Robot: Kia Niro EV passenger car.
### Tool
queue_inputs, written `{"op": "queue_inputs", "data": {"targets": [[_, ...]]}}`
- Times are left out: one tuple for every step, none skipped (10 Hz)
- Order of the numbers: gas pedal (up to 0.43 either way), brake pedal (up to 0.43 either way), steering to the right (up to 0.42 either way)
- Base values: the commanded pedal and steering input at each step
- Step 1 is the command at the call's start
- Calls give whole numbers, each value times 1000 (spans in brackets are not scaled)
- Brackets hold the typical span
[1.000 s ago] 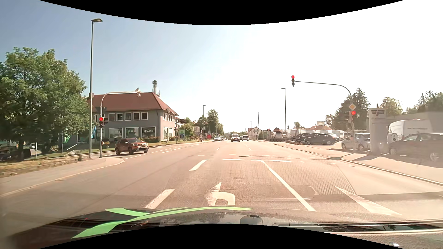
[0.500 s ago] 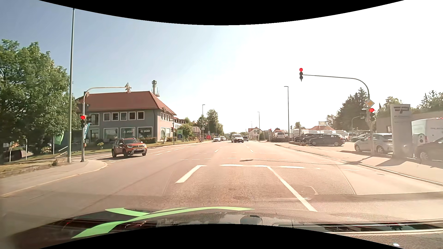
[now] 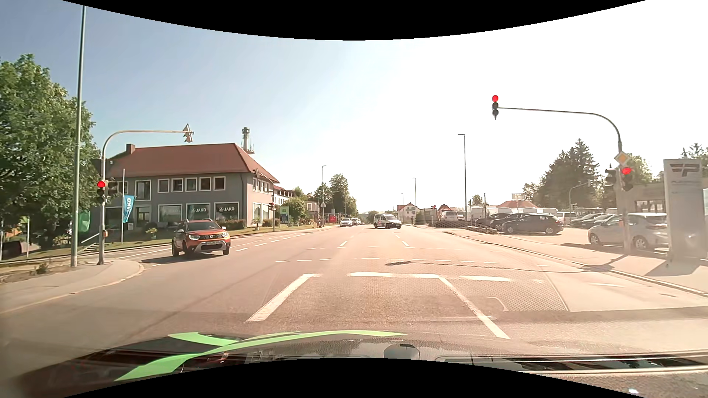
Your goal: Follow the waypoints while adhering to traffic rules and regulations
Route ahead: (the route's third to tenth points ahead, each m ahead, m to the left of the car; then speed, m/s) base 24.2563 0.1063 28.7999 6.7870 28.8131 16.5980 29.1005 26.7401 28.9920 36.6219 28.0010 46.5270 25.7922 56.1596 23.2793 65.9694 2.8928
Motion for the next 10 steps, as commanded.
{"op": "queue_inputs", "data": {"targets": [[0, 128, -5], [0, 128, -5], [0, 122, -5], [0, 122, -5], [0, 122, -5], [0, 122, -5], [0, 116, -5], [0, 110, -5], [0, 98, -5], [0, 91, -5]]}}
